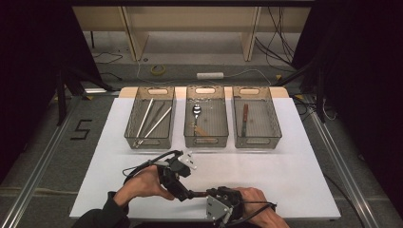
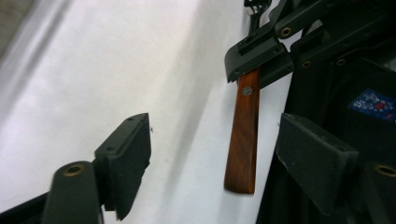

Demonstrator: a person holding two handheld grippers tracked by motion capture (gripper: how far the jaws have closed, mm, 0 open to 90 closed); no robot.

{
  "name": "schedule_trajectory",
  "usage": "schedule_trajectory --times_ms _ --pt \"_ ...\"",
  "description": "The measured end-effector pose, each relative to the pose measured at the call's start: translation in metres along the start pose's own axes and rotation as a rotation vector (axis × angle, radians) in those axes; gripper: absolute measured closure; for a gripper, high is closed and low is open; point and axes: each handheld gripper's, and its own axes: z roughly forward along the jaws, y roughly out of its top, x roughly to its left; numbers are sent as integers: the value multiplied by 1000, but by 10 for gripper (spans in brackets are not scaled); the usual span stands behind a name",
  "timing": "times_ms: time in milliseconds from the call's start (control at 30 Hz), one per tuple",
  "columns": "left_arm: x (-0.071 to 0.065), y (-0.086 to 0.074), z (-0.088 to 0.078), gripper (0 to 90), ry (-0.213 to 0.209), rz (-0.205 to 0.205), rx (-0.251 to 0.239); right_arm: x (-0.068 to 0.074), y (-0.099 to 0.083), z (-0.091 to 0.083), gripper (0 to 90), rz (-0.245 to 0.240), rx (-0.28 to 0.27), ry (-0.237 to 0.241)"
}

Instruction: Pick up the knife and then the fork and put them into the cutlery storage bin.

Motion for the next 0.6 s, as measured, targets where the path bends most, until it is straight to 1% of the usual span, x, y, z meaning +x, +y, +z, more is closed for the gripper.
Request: schedule_trajectory --times_ms 67,100,133,167,200,233,267,300,333,367,400,433,500,600 --pt "2 -3 -5 240 17 -8 -42 -3 -3 -2 788 7 1 2" --pt "3 -5 -7 239 25 -20 -61 -4 -5 -3 788 24 8 -10" --pt "4 -6 -9 236 33 -31 -81 -4 -7 -3 788 61 -8 -25" --pt "5 -9 -11 234 41 -34 -102 -3 -8 -4 788 112 -16 -18" --pt "6 -11 -13 233 48 -37 -121 -7 -11 -5 788 87 2 -31" --pt "7 -13 -15 233 51 -45 -141 -9 -14 -6 788 102 -3 -34" --pt "8 -15 -17 231 64 -51 -170 -12 -16 -7 788 103 2 -38" --pt "9 -18 -18 230 79 -52 -188 -12 -18 -8 788 128 5 -41" --pt "9 -20 -20 230 92 -58 -205 -14 -20 -8 788 138 8 -45" --pt "9 -22 -21 230 105 -64 -231 -15 -22 -9 788 148 9 -46" --pt "10 -24 -22 231 106 -63 -253 -17 -24 -9 788 164 11 -52" --pt "10 -26 -22 231 107 -69 -275 -19 -26 -9 788 160 17 -61" --pt "9 -31 -21 227 130 -81 -316 -21 -30 -10 788 191 23 -72" --pt "10 -39 -20 224 153 -105 -357 -25 -36 -11 788 203 32 -85"
